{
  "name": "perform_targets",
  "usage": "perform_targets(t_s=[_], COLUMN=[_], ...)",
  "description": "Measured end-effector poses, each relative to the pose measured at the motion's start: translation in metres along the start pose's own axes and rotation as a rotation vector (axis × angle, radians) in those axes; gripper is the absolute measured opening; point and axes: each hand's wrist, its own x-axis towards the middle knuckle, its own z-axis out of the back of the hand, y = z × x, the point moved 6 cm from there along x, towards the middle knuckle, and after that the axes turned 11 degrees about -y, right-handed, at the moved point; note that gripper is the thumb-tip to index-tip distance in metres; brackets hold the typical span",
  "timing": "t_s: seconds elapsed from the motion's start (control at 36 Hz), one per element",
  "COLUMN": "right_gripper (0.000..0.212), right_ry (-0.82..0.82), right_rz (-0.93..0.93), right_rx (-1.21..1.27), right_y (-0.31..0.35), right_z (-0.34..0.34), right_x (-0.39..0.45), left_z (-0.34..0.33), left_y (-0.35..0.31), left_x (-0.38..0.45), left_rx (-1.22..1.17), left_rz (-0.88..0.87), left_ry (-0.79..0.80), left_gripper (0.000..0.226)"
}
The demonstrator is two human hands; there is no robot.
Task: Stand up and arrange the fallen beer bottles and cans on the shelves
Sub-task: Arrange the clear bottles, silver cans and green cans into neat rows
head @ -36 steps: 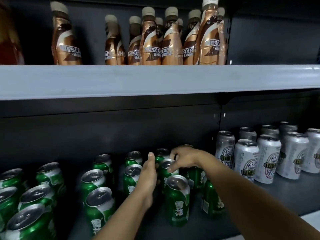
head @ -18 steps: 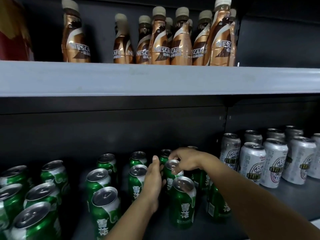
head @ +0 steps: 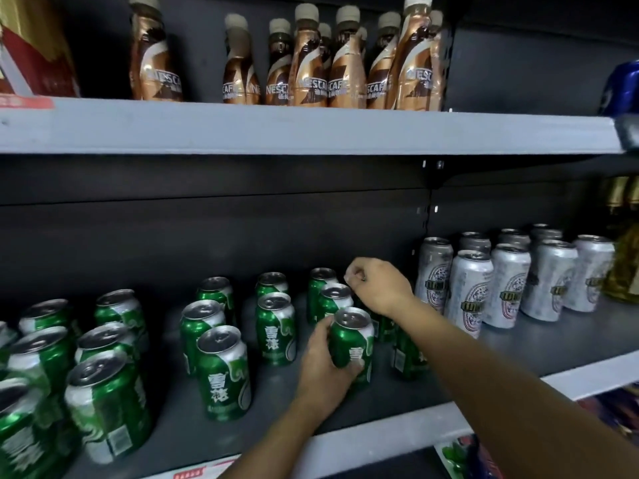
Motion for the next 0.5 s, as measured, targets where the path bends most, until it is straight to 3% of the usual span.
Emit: perform_targets(t_s=[0.08, 0.17, 0.25, 0.36, 0.44, 0.5], right_gripper=[0.016, 0.020, 0.019, 0.020, 0.022, 0.030], right_ry=[-0.174, -0.409, -0.531, -0.476, -0.297, -0.153], right_rz=[0.065, 0.214, 0.325, 0.324, 0.199, 0.111], right_rx=[-0.019, 0.050, 0.193, 0.350, 0.450, 0.469], right_y=[0.009, 0.034, 0.066, 0.094, 0.100, 0.102], right_z=[0.008, 0.015, 0.012, -0.020, -0.060, -0.088], right_x=[-0.017, -0.044, -0.071, -0.095, -0.109, -0.121], left_z=[-0.003, 0.006, 0.044, 0.107, 0.148, 0.170], left_y=[0.000, -0.007, -0.017, -0.030, -0.026, -0.008], left_x=[0.001, -0.009, -0.031, -0.064, -0.072, -0.069], left_rx=[0.071, 0.069, 0.088, 0.015, -0.023, 0.030], left_rz=[-0.021, -0.079, -0.234, -0.395, -0.416, -0.313], left_ry=[-0.038, -0.077, -0.337, -0.706, -0.831, -0.867], left_gripper=[0.080, 0.074, 0.046, 0.021, 0.019, 0.026])
